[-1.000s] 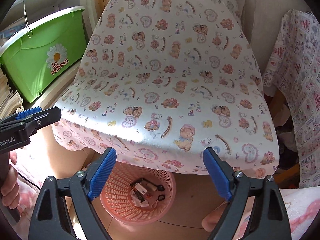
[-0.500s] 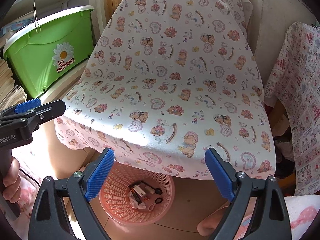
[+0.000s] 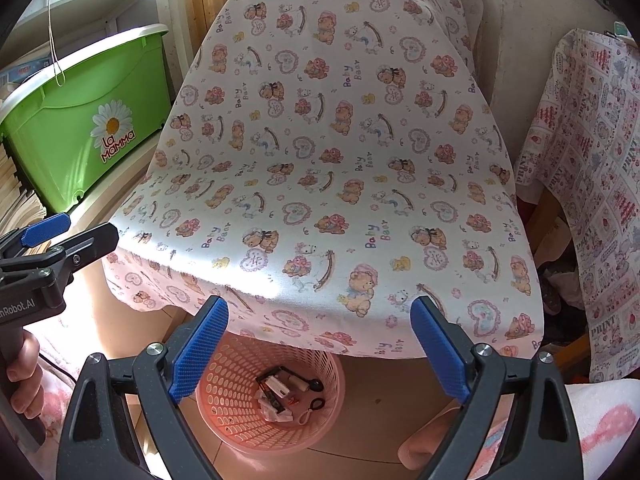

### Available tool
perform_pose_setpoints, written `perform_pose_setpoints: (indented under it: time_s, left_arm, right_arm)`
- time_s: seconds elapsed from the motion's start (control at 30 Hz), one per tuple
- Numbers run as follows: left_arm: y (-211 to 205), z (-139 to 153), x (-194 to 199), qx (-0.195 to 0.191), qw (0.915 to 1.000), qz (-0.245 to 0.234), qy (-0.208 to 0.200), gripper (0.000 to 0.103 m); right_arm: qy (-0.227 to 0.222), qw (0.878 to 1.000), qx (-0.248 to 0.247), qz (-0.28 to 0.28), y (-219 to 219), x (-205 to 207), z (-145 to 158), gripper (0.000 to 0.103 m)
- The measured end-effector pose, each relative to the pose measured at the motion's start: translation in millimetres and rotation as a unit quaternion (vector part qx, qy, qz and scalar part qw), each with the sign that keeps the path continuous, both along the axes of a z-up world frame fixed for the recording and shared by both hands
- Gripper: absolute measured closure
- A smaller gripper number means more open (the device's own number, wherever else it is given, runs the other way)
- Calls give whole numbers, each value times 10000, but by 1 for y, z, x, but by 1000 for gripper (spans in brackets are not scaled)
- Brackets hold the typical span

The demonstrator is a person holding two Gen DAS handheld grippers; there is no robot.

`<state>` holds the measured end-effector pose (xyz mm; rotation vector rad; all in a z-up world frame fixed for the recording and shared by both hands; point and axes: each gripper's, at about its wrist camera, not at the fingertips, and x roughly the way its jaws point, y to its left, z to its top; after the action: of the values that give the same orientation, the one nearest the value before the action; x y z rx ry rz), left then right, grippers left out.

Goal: Collect trash

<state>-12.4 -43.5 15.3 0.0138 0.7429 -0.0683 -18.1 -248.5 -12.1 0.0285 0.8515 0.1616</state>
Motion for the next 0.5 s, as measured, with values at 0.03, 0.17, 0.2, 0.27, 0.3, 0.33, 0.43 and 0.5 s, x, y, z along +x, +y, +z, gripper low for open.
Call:
perform_pose_setpoints:
  time_s: [0.03, 0.17, 0.2, 0.27, 0.3, 0.33, 0.43, 0.5]
  left_arm:
    - [0, 2, -1, -29, 10000, -25, -41, 1]
    - [1, 5, -4, 33, 9998, 17, -170, 1]
    - [2, 5, -4, 33, 9999, 14, -163, 1]
    - [3, 5, -3, 0, 9999, 26, -141, 1]
    - [3, 5, -3, -14, 9999, 33, -136, 1]
    - [3, 4, -2, -20, 9999, 32, -130, 1]
    - [3, 4, -2, -8, 9999, 25, -120, 1]
    - [3, 3, -2, 9, 9999, 24, -111, 1]
  right_arm:
    - [10, 10000, 19, -19, -1, 0, 0, 9]
    - [30, 9998, 146, -128, -6, 1, 1, 9]
    - [25, 9997, 162, -153, -7, 2, 2, 9]
    - [8, 9997, 157, -194, -9, 2, 2, 9]
    - [2, 9997, 145, -207, -9, 2, 3, 9]
    - [-10, 9997, 128, -230, -9, 1, 3, 9]
    - [-41, 9996, 104, -244, -9, 0, 3, 9]
    - [-29, 9997, 94, -245, -8, 0, 3, 9]
